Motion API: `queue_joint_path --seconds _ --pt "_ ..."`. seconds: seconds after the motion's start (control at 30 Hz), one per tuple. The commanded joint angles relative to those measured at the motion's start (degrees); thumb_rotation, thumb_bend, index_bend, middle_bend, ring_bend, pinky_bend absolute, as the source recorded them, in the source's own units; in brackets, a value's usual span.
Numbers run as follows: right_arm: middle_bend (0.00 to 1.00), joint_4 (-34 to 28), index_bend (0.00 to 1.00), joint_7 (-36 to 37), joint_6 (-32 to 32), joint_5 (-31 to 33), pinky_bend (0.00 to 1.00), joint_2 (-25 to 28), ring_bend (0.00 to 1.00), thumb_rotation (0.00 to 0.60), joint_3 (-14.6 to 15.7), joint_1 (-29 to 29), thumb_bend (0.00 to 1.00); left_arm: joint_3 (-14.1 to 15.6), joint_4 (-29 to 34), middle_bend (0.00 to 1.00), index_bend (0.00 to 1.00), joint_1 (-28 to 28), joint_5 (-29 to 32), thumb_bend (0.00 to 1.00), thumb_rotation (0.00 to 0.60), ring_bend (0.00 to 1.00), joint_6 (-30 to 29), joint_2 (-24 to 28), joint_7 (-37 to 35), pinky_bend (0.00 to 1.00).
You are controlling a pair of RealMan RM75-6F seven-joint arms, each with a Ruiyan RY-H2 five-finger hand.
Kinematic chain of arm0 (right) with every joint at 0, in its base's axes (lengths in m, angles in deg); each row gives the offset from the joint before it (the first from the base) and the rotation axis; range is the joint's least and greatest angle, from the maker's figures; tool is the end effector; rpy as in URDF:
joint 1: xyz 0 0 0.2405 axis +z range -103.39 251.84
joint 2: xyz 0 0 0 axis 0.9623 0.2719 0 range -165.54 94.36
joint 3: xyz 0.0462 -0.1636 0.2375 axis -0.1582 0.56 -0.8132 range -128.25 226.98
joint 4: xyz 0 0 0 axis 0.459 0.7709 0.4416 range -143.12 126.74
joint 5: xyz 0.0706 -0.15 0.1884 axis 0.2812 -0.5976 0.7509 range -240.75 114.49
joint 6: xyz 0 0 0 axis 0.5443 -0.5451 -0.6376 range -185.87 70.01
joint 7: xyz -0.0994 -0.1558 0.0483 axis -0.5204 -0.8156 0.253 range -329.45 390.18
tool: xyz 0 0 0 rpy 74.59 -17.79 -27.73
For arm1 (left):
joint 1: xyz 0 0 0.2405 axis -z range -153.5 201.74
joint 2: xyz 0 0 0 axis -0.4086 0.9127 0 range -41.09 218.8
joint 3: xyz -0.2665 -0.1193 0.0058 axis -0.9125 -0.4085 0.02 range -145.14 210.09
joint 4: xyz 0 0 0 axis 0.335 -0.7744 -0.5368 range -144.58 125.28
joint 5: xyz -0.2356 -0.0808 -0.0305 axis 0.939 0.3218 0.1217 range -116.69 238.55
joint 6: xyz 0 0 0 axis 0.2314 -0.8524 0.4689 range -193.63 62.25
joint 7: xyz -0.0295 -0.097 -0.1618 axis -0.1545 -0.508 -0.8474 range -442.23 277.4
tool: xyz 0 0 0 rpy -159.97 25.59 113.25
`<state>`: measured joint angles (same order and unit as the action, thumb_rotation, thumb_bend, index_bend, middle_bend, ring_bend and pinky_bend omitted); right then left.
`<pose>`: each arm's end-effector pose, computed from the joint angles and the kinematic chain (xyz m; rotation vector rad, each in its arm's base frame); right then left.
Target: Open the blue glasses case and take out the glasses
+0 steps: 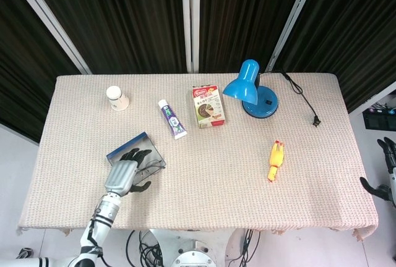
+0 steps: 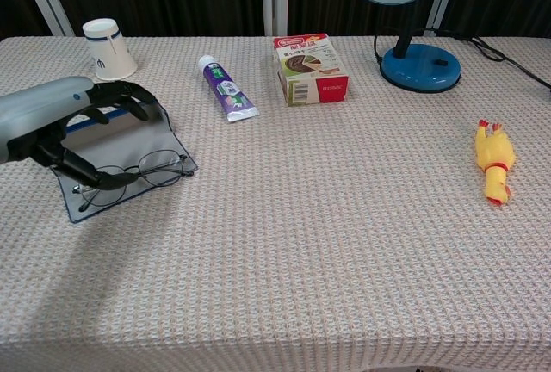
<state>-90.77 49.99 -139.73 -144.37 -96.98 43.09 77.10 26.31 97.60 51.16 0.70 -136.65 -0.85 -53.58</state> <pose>-0.4214 -0.2370 0.1917 1.2019 -1.0278 0.9591 -0.1684 0.3001 -0.0651 -1.6360 -1.2648 -0.9604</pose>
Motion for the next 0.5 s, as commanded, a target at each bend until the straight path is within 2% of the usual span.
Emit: queue_joint_path --seconds 0.03,0.5 --pt "0.00 0.79 0.00 0.95 -0.03 -0.25 0.00 -0.07 0.00 0.600 0.11 -0.06 0.18 -0.46 0.42 0.19 0.13 0.59 2.81 0.25 0.600 0.08 -2.13 -2.03 4.49 0.18" --pt "0.00 3.00 0.00 3.60 -0.22 -0.38 0.00 -0.45 0.00 0.600 0.16 -0.35 0.18 -2.97 2.23 0.20 0.13 2.97 10.52 0.25 0.600 0.08 -5.10 -3.44 13.57 0.18"
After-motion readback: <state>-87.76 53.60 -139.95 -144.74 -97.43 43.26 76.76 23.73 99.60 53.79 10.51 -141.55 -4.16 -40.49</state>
